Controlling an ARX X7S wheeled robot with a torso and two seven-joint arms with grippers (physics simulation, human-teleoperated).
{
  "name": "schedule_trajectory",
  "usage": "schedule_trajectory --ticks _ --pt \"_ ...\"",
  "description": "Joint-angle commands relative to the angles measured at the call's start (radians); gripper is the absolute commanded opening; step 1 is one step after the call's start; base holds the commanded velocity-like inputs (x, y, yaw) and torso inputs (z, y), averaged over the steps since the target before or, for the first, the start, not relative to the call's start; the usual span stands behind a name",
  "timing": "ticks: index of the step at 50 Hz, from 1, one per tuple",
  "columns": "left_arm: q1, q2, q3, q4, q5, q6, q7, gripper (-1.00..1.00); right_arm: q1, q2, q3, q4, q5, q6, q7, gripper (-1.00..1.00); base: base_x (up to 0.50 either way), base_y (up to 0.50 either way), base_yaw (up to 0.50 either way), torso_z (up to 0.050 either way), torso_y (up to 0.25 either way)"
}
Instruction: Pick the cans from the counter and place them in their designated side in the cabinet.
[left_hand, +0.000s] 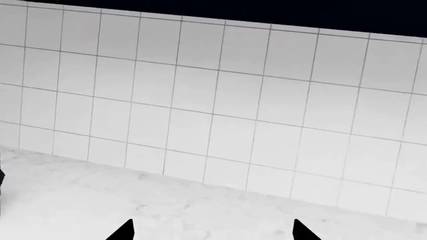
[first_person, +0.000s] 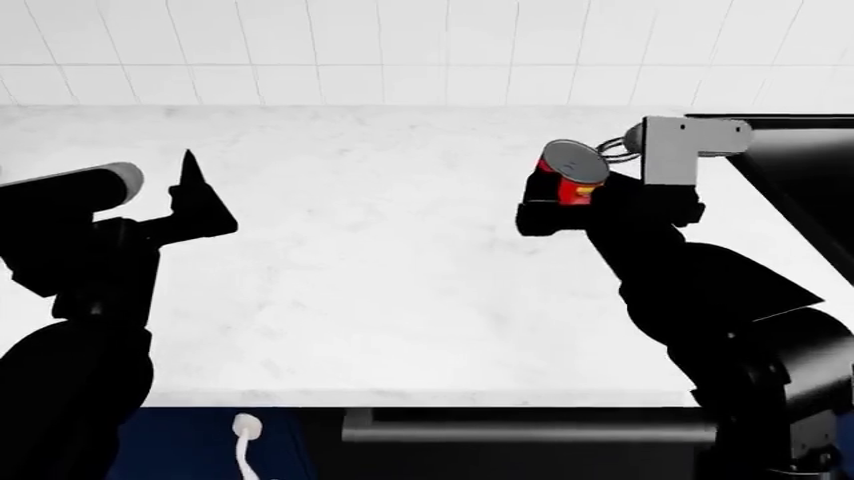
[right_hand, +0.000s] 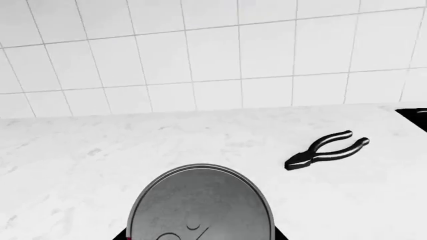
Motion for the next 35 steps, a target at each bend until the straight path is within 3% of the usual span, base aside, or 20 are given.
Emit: schedule_trajectory --ticks 1,35 --pt "-0.002 -0.006 0.007 0.023 -0.012 -0.016 -0.003 1.0 -0.021 0.01 0.085 -0.129 0.042 0.078 0.055 -1.0 -0.13 -0.5 0.0 0.0 0.0" --pt "-0.007 -0.012 0.009 0.025 -0.011 -0.018 -0.011 1.0 -0.03 0.007 0.084 -0.12 0.055 0.063 0.069 -1.0 -0.06 -0.5 0.0 0.0 0.0"
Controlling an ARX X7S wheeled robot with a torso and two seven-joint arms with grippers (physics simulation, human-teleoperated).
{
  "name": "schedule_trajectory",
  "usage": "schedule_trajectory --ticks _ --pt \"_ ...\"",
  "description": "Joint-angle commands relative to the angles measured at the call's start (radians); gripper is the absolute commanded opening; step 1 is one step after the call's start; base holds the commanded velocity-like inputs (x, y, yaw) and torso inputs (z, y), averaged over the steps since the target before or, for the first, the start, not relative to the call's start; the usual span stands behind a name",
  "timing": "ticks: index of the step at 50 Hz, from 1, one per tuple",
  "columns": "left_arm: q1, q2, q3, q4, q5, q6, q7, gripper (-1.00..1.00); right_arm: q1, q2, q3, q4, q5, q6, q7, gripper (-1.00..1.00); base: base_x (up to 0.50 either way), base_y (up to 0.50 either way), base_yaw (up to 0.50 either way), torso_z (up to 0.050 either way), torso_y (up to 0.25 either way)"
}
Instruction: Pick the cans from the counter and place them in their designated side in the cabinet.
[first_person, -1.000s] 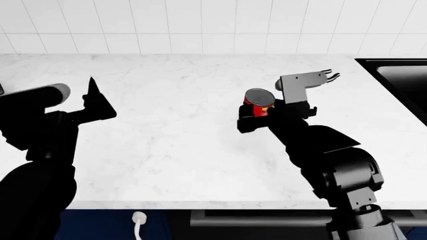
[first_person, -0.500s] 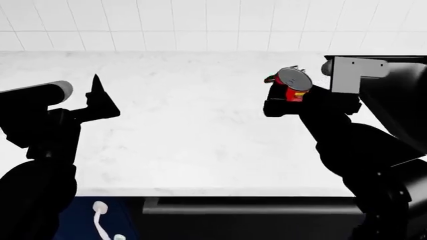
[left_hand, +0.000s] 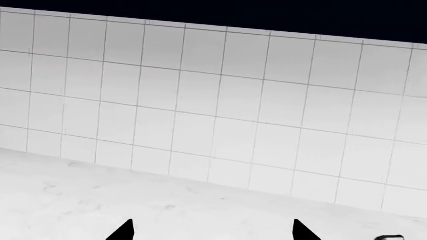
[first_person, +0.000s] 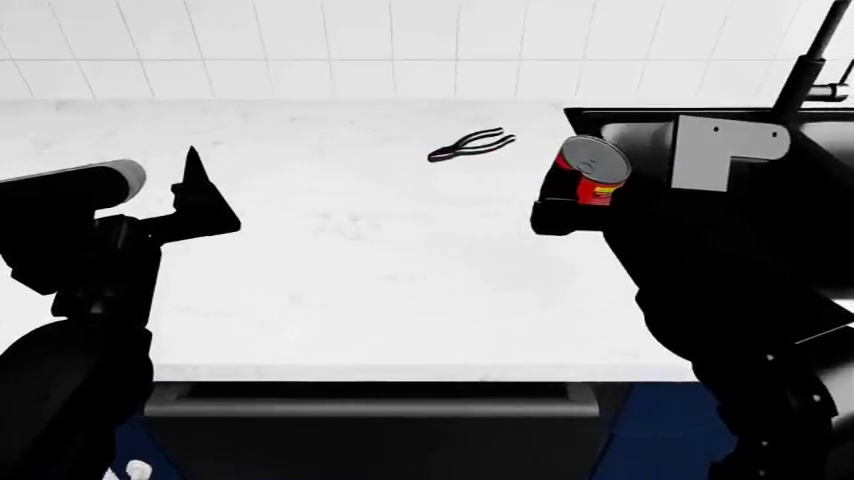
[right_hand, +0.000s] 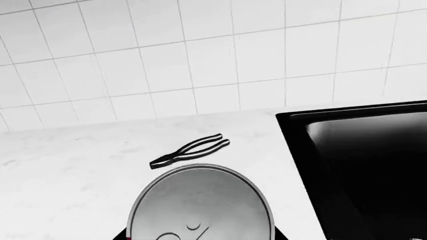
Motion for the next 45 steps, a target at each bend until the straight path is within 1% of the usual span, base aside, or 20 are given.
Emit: schedule_trajectory --ticks 1,45 --pt "-0.002 -0.002 0.001 -0.005 0.001 0.001 -0.001 1.0 0.006 0.001 0.006 -0.007 -0.011 0.002 -0.001 -1.0 0.0 -0.5 0.0 0.0 0.0" --pt "-0.001 -0.01 0.001 -0.018 0.001 0.006 -0.001 1.0 0.023 0.004 -0.002 0.01 -0.016 -0.028 0.028 -1.0 0.0 -0.5 0.0 0.0 0.0"
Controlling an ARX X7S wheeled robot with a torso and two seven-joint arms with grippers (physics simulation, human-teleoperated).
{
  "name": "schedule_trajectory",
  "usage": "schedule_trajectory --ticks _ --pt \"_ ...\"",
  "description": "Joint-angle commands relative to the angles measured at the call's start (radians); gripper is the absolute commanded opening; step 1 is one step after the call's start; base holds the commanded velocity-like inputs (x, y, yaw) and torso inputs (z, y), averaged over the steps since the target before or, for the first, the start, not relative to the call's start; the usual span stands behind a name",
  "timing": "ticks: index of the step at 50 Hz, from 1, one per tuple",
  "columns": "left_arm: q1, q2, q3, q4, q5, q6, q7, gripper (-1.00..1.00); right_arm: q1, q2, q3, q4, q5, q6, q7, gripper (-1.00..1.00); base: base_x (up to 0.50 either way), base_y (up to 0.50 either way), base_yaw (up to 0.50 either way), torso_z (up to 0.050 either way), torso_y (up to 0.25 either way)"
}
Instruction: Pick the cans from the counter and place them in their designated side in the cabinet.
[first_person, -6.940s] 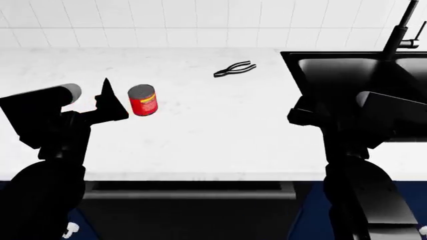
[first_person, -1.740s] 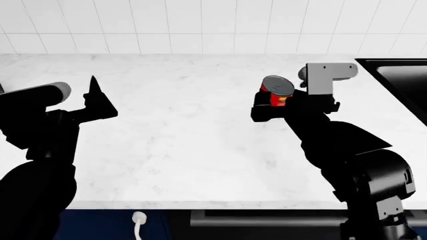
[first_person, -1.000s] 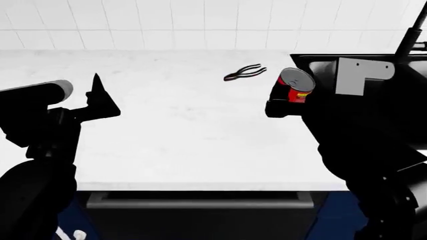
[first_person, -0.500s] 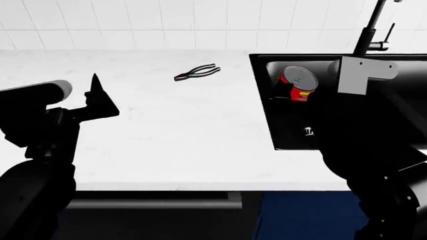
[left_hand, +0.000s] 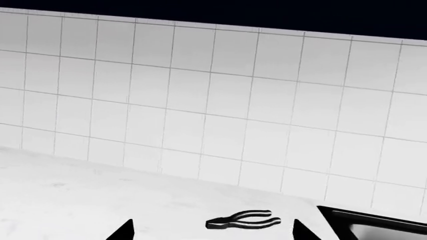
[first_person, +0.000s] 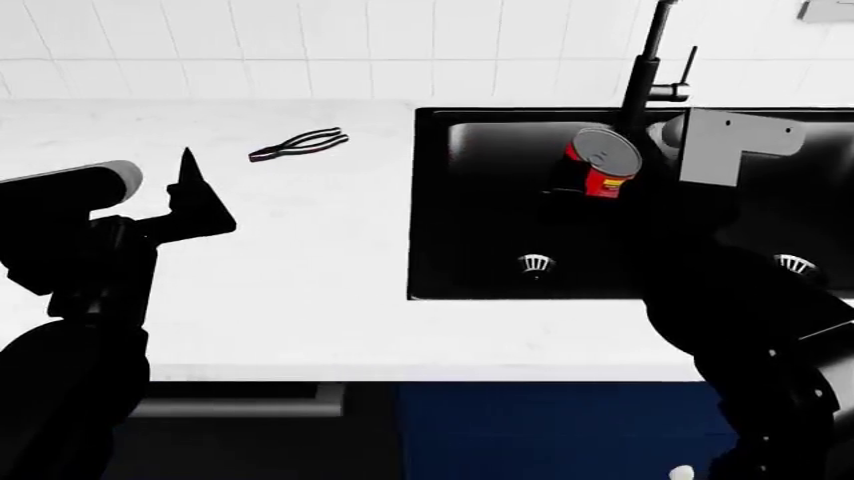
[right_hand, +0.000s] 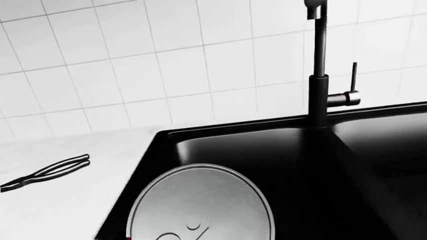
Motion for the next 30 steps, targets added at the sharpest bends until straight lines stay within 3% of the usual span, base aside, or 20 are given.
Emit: schedule_trajectory --ticks 1,18,24,30 --pt "-0.004 -0.002 0.002 -0.004 -0.002 -0.003 0.0 1.0 0.014 0.002 -0.005 -0.001 -0.018 -0.005 -0.008 -1.0 0.0 -0.5 0.0 0.0 0.0" --pt "-0.021 -0.005 0.003 -0.024 0.005 -0.006 -0.007 1.0 0.033 -0.003 -0.016 0.012 -0.026 -0.022 0.005 -1.0 0.0 -0.49 0.0 0.0 0.0" --pt "-0.119 -0.016 0.026 -0.094 0.025 -0.047 -0.003 1.0 0.121 -0.001 -0.065 0.054 -0.072 -0.047 0.006 -1.0 0.0 0.0 0.0 0.0 0.002" --pt "-0.256 -0.06 0.099 -0.184 0.031 -0.137 0.084 1.0 0.292 -0.005 -0.107 0.164 -0.126 -0.057 0.013 -1.0 0.0 0.0 0.0 0.002 0.0"
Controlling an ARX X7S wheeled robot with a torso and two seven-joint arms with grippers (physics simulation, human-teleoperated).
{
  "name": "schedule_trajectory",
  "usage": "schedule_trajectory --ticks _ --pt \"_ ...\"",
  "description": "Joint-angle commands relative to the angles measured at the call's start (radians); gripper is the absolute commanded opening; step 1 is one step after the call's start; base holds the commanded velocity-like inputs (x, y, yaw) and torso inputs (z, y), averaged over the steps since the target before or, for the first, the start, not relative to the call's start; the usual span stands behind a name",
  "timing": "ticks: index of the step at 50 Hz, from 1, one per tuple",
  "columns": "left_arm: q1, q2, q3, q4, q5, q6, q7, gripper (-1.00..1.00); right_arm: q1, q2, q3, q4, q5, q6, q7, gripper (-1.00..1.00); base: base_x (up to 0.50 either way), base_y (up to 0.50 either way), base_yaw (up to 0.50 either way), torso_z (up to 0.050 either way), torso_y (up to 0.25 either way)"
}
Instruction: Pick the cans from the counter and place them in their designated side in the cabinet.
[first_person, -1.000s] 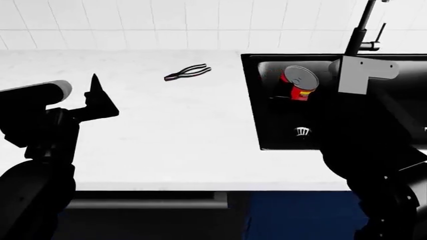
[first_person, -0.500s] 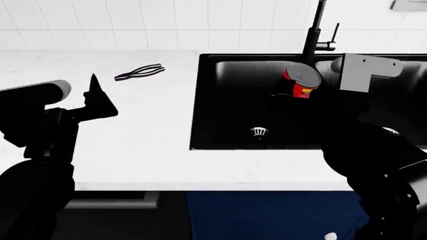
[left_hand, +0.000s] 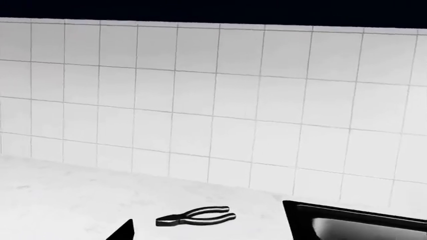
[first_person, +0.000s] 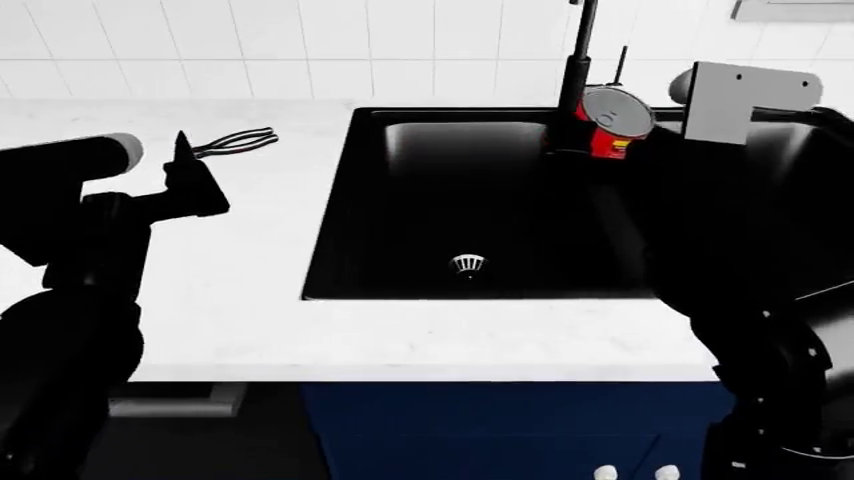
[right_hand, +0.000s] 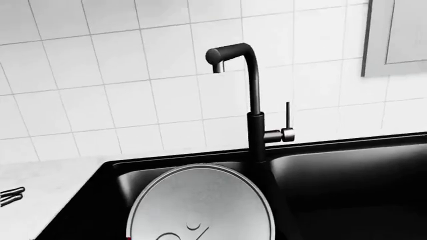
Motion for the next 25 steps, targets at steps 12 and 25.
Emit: schedule_trajectory --ticks 12,25 --pt "-0.342 -0.085 0.202 -0.262 0.031 -0.19 0.27 1.0 0.659 -0.028 -0.178 0.517 -0.226 -0.163 -0.089 -1.0 0.0 0.0 0.0 0.0 0.001" --pt "-0.508 -0.069 0.267 -0.424 0.051 -0.236 0.382 1.0 1.26 -0.21 -0.217 1.496 -0.437 -0.559 -0.297 -1.0 0.0 0.0 0.0 0.0 0.0"
